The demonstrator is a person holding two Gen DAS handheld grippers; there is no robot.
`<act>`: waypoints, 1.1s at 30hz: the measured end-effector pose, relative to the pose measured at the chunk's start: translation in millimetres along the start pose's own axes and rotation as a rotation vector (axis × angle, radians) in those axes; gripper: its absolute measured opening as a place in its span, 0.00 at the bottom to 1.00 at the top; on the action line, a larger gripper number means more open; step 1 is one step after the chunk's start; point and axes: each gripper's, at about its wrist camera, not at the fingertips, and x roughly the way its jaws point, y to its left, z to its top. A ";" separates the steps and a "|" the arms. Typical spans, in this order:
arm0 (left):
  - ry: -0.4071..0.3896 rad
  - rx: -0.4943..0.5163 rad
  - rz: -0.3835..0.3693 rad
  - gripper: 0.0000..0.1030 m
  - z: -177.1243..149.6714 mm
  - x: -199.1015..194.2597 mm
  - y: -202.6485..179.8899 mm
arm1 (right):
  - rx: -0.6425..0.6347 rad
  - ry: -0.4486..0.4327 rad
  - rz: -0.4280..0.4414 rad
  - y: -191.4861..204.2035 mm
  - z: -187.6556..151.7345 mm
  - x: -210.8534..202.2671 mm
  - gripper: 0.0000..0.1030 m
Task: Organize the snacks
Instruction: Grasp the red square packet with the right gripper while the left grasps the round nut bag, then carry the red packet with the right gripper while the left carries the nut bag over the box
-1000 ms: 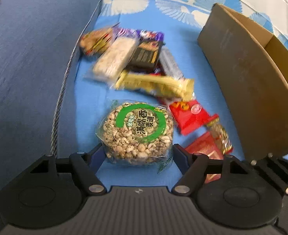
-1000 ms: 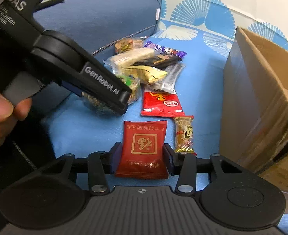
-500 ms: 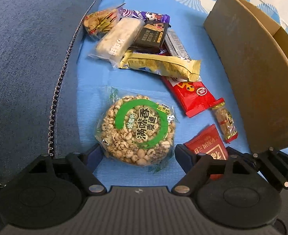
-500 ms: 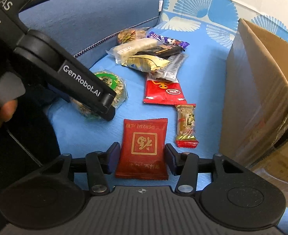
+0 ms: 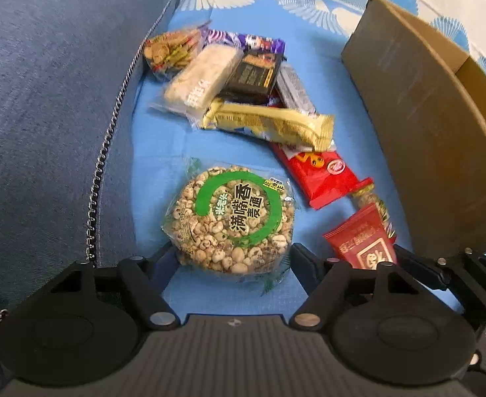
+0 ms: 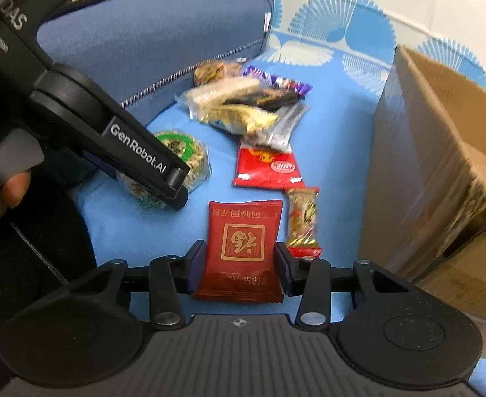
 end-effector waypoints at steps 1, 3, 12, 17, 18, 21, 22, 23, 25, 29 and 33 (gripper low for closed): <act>-0.010 -0.002 -0.007 0.75 -0.4 -2.3 0.6 | 0.004 -0.014 -0.002 -0.7 1.3 -4.0 0.44; -0.039 -0.010 -0.022 0.75 -1.5 -7.5 1.7 | 0.016 -0.039 -0.005 -3.0 4.4 -12.3 0.44; -0.146 -0.023 -0.084 0.75 -3.4 -23.3 3.2 | 0.010 -0.151 -0.018 -7.3 19.8 -54.3 0.44; -0.188 -0.024 -0.104 0.75 -6.0 -31.7 5.4 | -0.014 -0.263 -0.022 -26.6 35.9 -91.7 0.44; -0.194 -0.025 -0.108 0.75 -6.1 -32.8 5.3 | -0.011 -0.285 -0.028 -34.6 40.5 -99.3 0.44; -0.204 -0.017 -0.103 0.74 -6.8 -34.8 3.7 | 0.015 -0.338 -0.059 -64.9 53.4 -120.0 0.44; -0.211 -0.010 -0.094 0.74 -7.3 -36.3 1.7 | 0.012 -0.358 -0.082 -75.9 58.2 -126.5 0.44; -0.220 -0.001 -0.088 0.73 -8.5 -37.7 0.6 | 0.007 -0.375 -0.103 -85.9 62.2 -131.8 0.44; -0.256 0.026 -0.076 0.73 -11.6 -43.7 -4.5 | -0.004 -0.407 -0.145 -109.2 71.2 -140.4 0.44; -0.298 0.067 -0.072 0.72 -16.2 -54.3 -15.3 | 0.046 -0.438 -0.200 -154.4 76.9 -140.8 0.44; -0.327 0.051 -0.086 0.33 -20.5 -64.4 -30.2 | 0.172 -0.413 -0.220 -179.5 63.1 -129.2 0.44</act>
